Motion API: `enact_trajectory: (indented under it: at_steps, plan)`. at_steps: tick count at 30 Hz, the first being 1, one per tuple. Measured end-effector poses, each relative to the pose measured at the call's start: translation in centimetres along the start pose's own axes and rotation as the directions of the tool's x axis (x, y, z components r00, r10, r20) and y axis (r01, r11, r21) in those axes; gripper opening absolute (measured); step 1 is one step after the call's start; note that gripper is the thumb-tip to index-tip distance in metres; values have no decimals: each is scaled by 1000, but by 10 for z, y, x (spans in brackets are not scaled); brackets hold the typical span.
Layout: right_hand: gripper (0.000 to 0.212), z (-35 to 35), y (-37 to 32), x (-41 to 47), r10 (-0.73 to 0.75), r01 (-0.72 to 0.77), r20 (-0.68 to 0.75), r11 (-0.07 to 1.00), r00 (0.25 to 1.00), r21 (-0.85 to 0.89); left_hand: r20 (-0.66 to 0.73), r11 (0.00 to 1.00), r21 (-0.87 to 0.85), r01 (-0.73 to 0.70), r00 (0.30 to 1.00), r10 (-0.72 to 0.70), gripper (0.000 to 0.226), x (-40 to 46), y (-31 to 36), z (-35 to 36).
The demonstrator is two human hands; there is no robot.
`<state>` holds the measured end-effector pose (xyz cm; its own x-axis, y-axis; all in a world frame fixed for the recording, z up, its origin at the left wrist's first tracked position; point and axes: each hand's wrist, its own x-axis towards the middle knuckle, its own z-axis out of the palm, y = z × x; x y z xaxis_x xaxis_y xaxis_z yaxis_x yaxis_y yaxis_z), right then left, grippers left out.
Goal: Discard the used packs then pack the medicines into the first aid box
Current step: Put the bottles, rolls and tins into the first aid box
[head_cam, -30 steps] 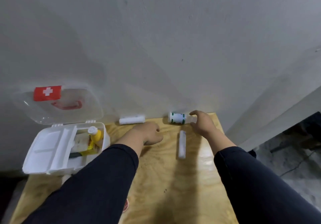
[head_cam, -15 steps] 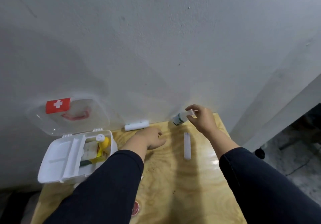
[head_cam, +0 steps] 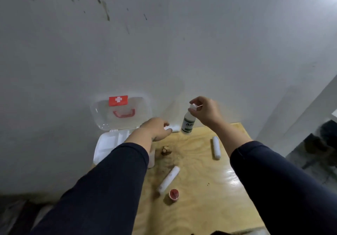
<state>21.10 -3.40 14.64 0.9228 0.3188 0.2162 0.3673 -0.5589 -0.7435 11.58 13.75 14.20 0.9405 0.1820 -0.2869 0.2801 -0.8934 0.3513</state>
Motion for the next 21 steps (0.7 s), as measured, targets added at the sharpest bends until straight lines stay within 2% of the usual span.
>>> enact_trajectory:
  at_steps: [6,13,21]
  plan:
    - [24,41,-57,-23,-61,58,79,998,995,39,-127,996,4,84,988,-83,53,-45,-65,-2]
    - [24,93,-79,-51,-77,74,157,997,985,27,-54,984,70,164,986,-160,82,-64,-128,29]
    - [24,146,-61,-77,-109,146,241,979,964,-143,11,986,48,160,987,-161,76,-76,-146,58]
